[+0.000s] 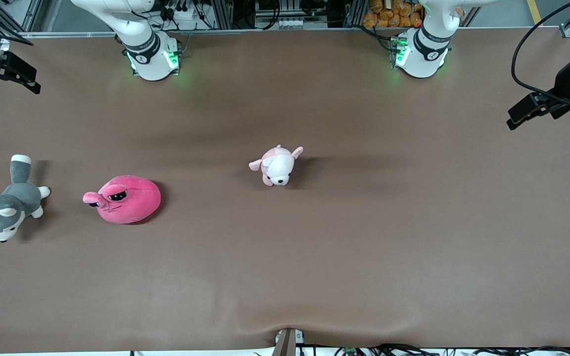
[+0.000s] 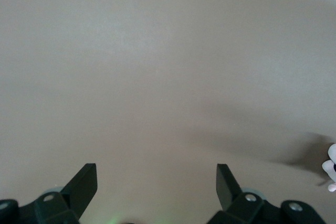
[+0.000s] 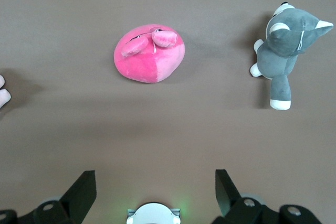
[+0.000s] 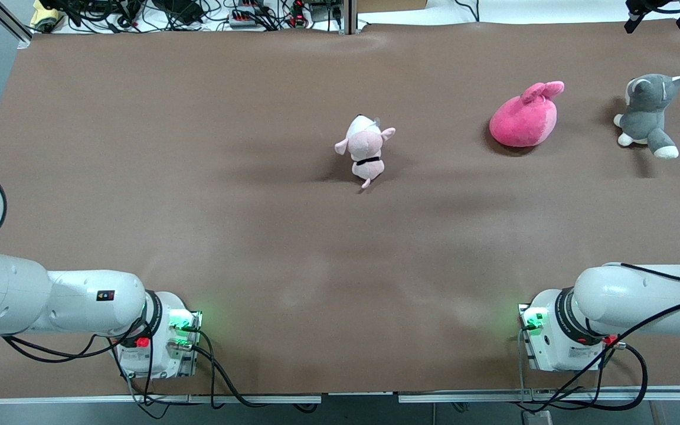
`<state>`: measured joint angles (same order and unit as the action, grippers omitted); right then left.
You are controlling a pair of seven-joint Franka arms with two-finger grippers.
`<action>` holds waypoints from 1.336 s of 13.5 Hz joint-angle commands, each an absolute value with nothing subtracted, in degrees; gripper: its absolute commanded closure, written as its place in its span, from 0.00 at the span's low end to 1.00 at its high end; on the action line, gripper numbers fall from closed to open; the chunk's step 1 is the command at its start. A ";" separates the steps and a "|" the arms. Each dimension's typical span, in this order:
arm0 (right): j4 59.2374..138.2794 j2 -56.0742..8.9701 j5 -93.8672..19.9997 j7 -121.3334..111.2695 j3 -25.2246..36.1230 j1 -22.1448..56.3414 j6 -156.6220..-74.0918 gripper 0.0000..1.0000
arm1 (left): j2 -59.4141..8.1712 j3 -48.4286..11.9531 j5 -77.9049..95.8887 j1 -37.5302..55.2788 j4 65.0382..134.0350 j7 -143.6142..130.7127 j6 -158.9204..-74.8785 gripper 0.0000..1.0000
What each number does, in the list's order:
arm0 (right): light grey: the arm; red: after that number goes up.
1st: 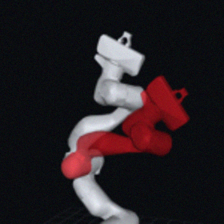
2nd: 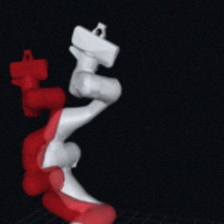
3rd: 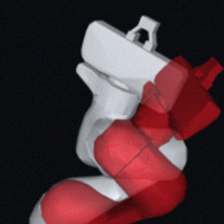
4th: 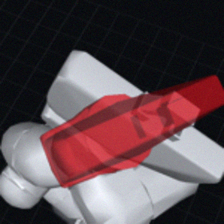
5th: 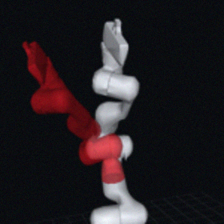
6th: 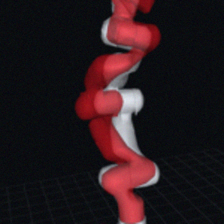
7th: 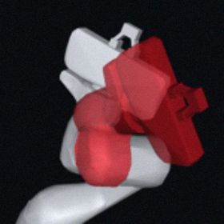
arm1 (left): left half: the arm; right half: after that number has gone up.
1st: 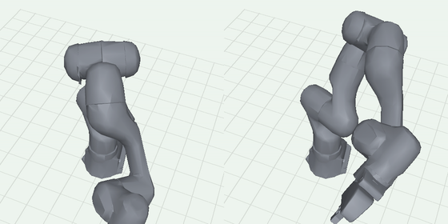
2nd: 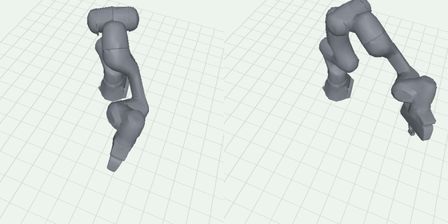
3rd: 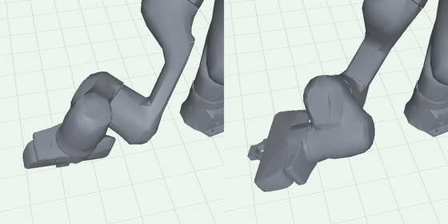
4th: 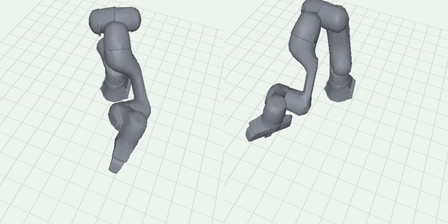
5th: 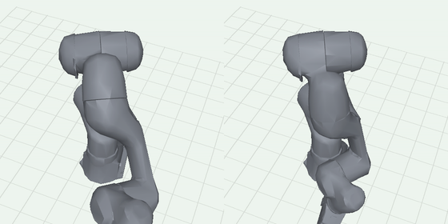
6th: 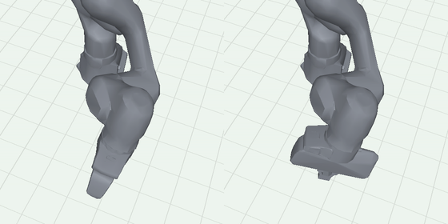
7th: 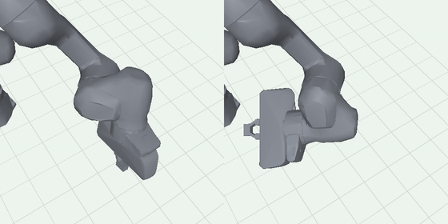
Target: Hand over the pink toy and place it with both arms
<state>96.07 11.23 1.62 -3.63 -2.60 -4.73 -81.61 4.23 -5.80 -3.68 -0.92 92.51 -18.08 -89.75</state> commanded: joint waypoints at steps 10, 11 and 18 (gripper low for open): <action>92.20 8.44 3.25 -4.22 -2.72 -1.84 -81.21 0.00 | 6.33 -6.42 -1.85 -0.70 93.78 -13.54 -88.07 0.00; 92.20 8.44 3.25 -4.13 -2.72 -1.67 -81.21 0.00 | 6.33 -6.42 -1.85 -0.70 93.78 -13.54 -87.98 0.00; 92.20 8.17 2.90 -4.04 -2.55 -1.93 -81.21 0.00 | 7.91 -6.59 -1.76 -0.26 94.48 -13.45 -87.54 0.00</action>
